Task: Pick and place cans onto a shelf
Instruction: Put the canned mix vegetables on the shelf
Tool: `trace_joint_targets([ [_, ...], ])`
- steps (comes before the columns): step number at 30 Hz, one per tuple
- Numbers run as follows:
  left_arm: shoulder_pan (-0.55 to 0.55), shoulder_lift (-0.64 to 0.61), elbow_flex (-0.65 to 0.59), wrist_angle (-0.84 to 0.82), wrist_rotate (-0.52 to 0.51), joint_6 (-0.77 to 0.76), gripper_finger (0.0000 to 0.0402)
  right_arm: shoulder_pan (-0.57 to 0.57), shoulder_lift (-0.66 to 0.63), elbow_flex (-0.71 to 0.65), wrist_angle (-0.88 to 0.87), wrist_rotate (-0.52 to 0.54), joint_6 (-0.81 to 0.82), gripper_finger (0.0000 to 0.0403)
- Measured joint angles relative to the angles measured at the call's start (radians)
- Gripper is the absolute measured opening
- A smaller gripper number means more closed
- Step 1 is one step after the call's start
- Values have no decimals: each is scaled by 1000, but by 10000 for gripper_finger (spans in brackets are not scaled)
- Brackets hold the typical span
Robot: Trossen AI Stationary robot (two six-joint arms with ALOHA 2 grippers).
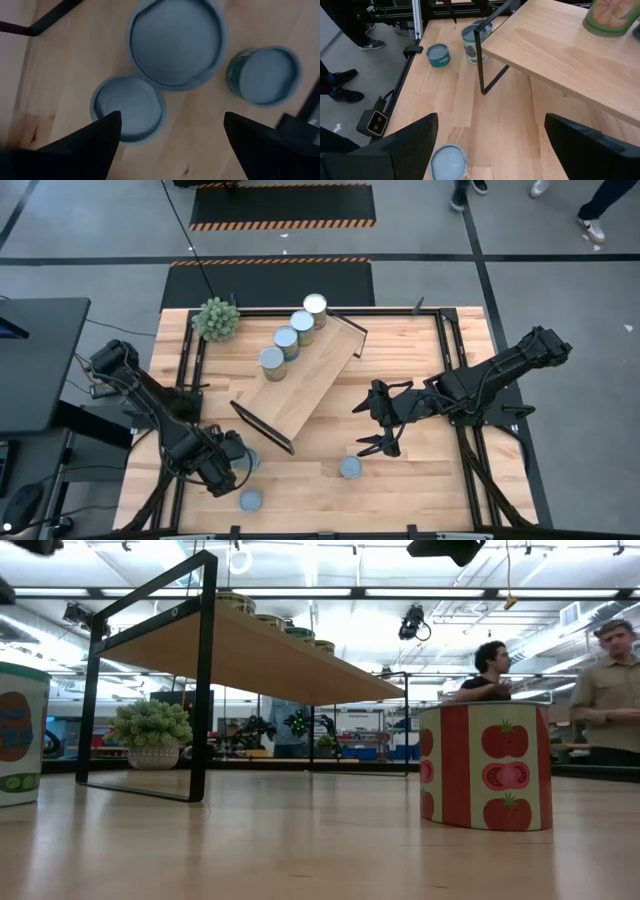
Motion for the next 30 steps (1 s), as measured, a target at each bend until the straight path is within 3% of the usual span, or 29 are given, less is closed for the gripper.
trace_joint_targets([
  [6, 0, 0, -91, 104, -11, 4, 357, -5, 0, 0, 0, 0, 8, 374],
  [15, 0, 4, -104, 123, -174, 64, 357, -23, 0, 0, 0, 0, 30, 374],
  [20, 0, 28, -104, 139, -192, 158, 357, -31, 0, 0, 1, 0, 38, 374],
  [30, 12, 77, -104, 183, -215, 146, 357, -45, 0, 0, 3, 0, 47, 374],
])
